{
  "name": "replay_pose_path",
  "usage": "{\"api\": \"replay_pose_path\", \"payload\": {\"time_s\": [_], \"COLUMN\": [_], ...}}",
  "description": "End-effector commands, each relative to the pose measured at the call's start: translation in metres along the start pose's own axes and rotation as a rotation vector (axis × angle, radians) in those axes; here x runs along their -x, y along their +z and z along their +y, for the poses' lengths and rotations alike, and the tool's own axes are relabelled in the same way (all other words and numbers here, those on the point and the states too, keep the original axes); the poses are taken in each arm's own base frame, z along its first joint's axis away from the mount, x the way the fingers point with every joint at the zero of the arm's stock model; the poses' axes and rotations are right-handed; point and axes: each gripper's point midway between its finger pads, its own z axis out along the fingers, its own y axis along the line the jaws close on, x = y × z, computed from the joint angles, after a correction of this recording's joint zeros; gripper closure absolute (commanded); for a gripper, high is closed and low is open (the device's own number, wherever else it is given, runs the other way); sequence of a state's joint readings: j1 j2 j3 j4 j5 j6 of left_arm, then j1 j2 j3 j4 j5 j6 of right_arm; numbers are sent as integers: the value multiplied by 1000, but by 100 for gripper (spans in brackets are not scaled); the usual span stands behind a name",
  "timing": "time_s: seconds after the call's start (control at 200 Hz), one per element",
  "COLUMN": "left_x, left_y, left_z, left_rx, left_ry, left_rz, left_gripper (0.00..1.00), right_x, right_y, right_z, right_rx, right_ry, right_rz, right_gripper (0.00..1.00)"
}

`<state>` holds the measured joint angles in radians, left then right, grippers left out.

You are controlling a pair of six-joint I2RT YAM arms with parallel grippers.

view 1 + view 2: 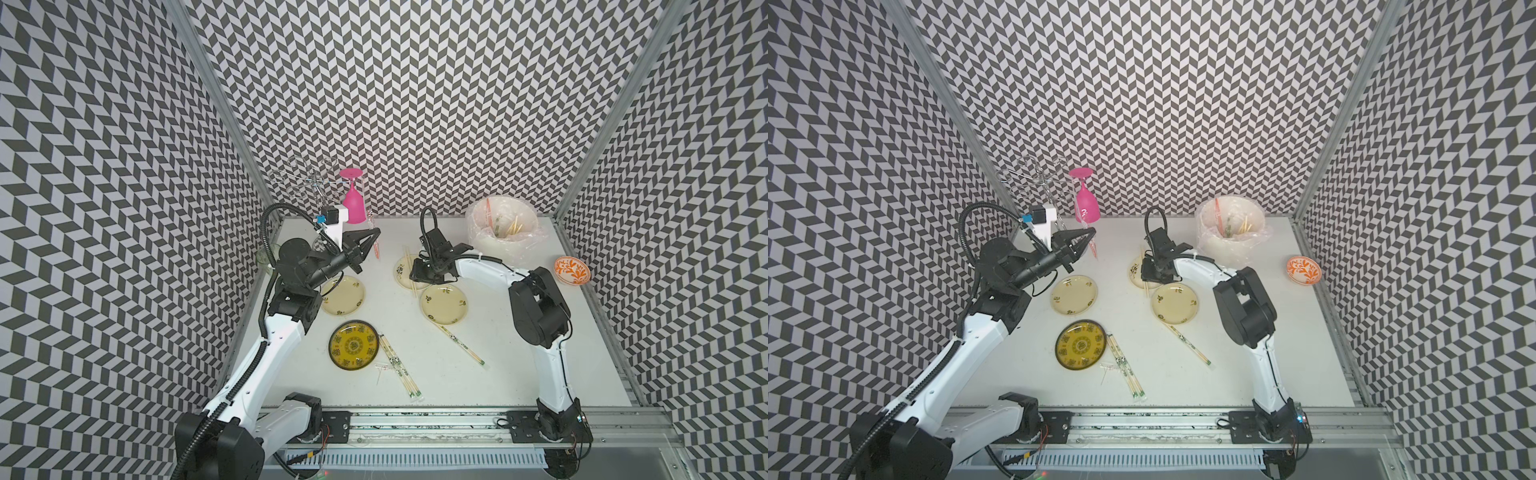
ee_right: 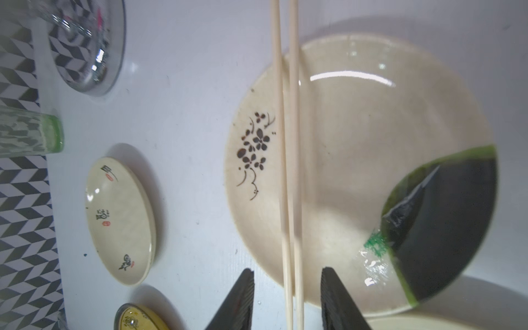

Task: Remove the packaging of disposable chopsticks
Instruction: Place the disposable chopsticks on the plate, then pick up the packet bag from the center of the board.

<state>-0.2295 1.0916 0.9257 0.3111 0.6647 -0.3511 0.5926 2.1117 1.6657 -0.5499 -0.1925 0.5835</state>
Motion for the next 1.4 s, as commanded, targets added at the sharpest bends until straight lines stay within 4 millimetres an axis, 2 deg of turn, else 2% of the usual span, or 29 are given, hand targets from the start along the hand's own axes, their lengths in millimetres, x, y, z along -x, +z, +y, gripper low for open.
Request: {"api": "replay_pose_path", "payload": {"time_s": [0.0, 0.1, 0.18, 0.24, 0.32, 0.416, 0.491, 0.601, 0.716, 0.796, 0.946, 1.212, 1.397], "left_x": [3, 3, 1, -1, -2, -4, -4, -3, -2, -1, -1, -2, -1], "left_y": [-3, -4, -5, -7, -10, -17, -24, -31, -32, -32, -32, -34, -34], "left_z": [-2, 3, 8, 12, 17, 25, 34, 43, 45, 44, 43, 45, 44], "left_rx": [17, 48, 77, 104, 142, 198, 267, 332, 339, 336, 332, 344, 344], "left_ry": [27, 41, 47, 51, 58, 64, 69, 92, 99, 97, 99, 107, 109], "left_rz": [-6, 0, 10, 22, 37, 51, 52, 51, 52, 47, 45, 50, 48], "left_gripper": [100, 100, 100, 100, 100, 100, 100, 100, 100, 100, 100, 100, 100], "right_x": [29, 27, 10, -17, -71, -139, -179, -225, -257, -270, -280, -266, -273], "right_y": [-50, -81, -107, -121, -131, -128, -122, -107, -80, -61, -48, -19, -6], "right_z": [21, 32, 53, 77, 104, 115, 113, 112, 109, 106, 118, 122, 120], "right_rx": [8, -11, 0, 45, 113, 236, 332, 383, 317, 271, 277, 167, 154], "right_ry": [-44, -106, -225, -381, -594, -752, -794, -881, -999, -1057, -1129, -1158, -1193], "right_rz": [-144, -197, -234, -253, -260, -231, -189, -121, -58, -25, -26, -85, -48], "right_gripper": [60, 60, 60, 60, 61, 62, 62, 61, 61, 61, 60, 60, 61]}}
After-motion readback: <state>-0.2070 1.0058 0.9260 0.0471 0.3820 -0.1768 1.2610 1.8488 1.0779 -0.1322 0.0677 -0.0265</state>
